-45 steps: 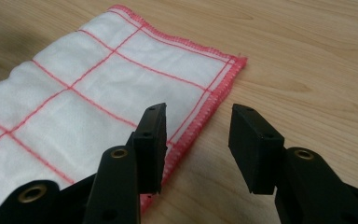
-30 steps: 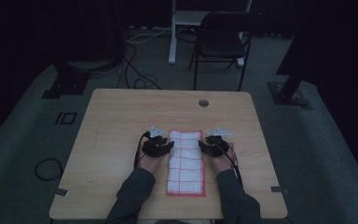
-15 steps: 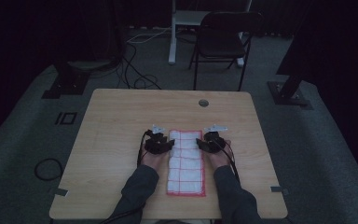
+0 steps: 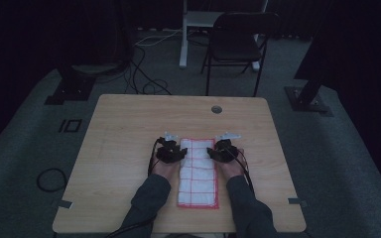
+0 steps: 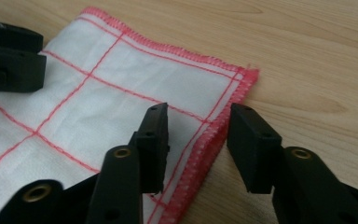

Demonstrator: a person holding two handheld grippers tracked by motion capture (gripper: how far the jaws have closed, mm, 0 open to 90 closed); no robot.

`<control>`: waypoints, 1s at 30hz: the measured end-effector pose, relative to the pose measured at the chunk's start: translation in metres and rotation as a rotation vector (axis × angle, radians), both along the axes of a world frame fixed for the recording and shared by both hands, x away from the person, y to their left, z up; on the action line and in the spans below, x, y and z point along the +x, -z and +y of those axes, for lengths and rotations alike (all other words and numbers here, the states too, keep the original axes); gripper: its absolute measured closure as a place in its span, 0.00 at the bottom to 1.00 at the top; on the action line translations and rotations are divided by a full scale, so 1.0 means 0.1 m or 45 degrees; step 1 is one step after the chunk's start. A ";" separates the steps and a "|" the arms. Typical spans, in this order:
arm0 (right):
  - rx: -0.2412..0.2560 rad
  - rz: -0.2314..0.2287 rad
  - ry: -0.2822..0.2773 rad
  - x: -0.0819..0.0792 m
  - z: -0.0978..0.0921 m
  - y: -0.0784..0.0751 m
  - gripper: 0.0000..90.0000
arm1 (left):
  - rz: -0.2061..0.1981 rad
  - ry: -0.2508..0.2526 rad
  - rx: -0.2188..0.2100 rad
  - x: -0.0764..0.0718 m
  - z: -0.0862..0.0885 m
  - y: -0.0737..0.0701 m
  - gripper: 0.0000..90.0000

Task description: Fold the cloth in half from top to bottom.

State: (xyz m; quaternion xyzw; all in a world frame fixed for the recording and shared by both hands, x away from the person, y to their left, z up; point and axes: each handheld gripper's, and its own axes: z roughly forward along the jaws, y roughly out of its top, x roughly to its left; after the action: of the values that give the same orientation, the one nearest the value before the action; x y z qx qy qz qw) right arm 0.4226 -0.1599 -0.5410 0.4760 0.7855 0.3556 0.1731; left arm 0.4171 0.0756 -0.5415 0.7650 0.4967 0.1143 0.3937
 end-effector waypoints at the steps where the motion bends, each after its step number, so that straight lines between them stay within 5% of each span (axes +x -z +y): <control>1: -0.003 0.007 0.000 0.00 0.01 -0.01 0.68 | 0.006 -0.003 0.004 0.00 0.00 0.00 0.71; 7: 0.031 0.040 -0.043 -0.01 0.03 -0.01 0.92 | 0.040 0.018 0.010 0.04 0.00 -0.01 0.88; 15: 0.036 0.052 -0.049 0.02 0.03 -0.02 0.95 | 0.056 0.023 0.022 0.07 -0.03 -0.02 0.96; 30: 0.022 0.023 -0.048 0.00 0.03 -0.03 0.96 | 0.011 0.035 0.022 0.05 -0.03 -0.05 0.96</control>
State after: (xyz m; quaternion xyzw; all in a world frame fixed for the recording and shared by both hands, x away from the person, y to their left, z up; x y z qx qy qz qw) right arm 0.4231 -0.1567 -0.5378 0.4658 0.7927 0.3613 0.1550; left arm 0.4216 0.0721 -0.5362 0.7756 0.4867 0.1100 0.3866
